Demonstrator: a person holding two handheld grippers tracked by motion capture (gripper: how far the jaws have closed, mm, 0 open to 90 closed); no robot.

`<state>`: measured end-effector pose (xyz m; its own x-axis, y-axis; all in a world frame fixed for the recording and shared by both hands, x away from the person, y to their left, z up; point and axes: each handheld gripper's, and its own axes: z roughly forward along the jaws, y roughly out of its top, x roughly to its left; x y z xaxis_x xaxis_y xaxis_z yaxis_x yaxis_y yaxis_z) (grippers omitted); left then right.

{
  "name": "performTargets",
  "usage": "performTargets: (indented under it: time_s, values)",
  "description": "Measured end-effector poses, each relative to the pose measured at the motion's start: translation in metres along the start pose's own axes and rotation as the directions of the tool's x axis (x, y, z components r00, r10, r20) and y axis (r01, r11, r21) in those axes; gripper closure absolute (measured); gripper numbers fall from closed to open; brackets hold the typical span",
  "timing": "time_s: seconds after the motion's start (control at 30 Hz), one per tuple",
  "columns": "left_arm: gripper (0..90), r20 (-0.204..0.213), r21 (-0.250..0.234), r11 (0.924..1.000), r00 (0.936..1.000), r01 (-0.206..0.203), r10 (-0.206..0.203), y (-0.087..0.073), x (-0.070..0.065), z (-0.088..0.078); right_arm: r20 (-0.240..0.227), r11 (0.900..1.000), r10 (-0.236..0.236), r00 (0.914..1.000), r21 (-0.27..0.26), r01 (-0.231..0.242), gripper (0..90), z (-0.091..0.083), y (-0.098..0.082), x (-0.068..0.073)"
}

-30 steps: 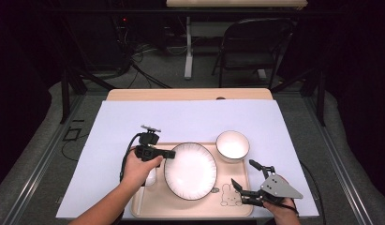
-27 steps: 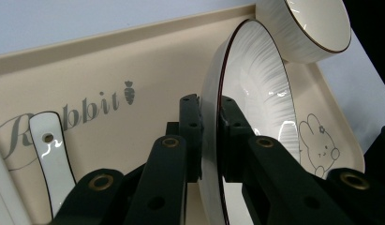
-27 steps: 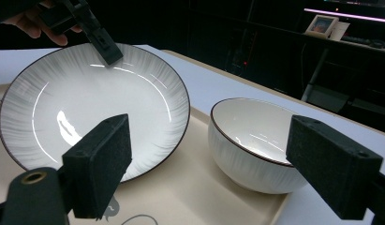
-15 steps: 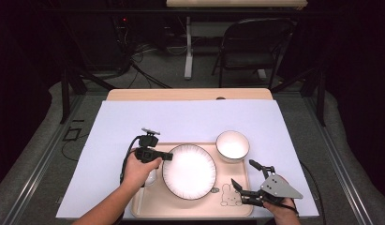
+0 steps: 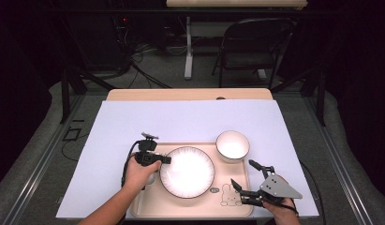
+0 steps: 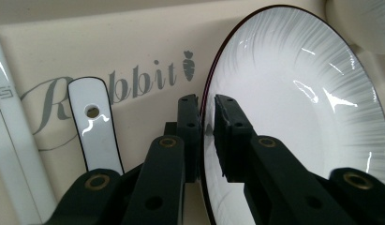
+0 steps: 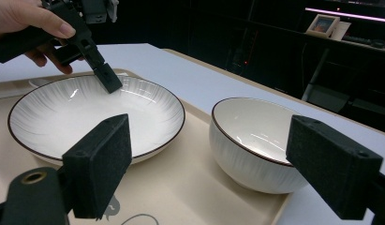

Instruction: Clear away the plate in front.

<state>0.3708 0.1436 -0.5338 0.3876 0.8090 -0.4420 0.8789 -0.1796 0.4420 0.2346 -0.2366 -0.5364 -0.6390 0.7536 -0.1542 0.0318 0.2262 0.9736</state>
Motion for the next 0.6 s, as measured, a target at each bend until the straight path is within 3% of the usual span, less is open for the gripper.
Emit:
performTargets:
  time_s: [0.43, 0.47, 0.6]
  values:
    - [78.4, -0.009, -0.011, 0.9999, 1.0000, 0.001, -0.001, -0.0023, 0.0009, 0.0037, -0.001, 1.000, 0.001, 1.0000, 0.000, -0.001, 13.9, 0.0000, 0.0001, 0.0003]
    - [73.4, 0.003, -0.019, 0.9998, 1.0000, 0.003, -0.003, -0.0019, 0.0000, 0.0027, 0.000, 1.000, 0.002, 1.0000, -0.001, -0.002, 14.0, 0.0000, 0.0001, 0.0004]
    - [69.0, 0.016, -0.032, 0.9994, 0.9998, 0.013, -0.012, -0.0027, -0.0007, 0.0029, -0.001, 1.000, 0.000, 1.0000, -0.001, 0.000, 13.9, 0.0000, 0.0001, 0.0003]
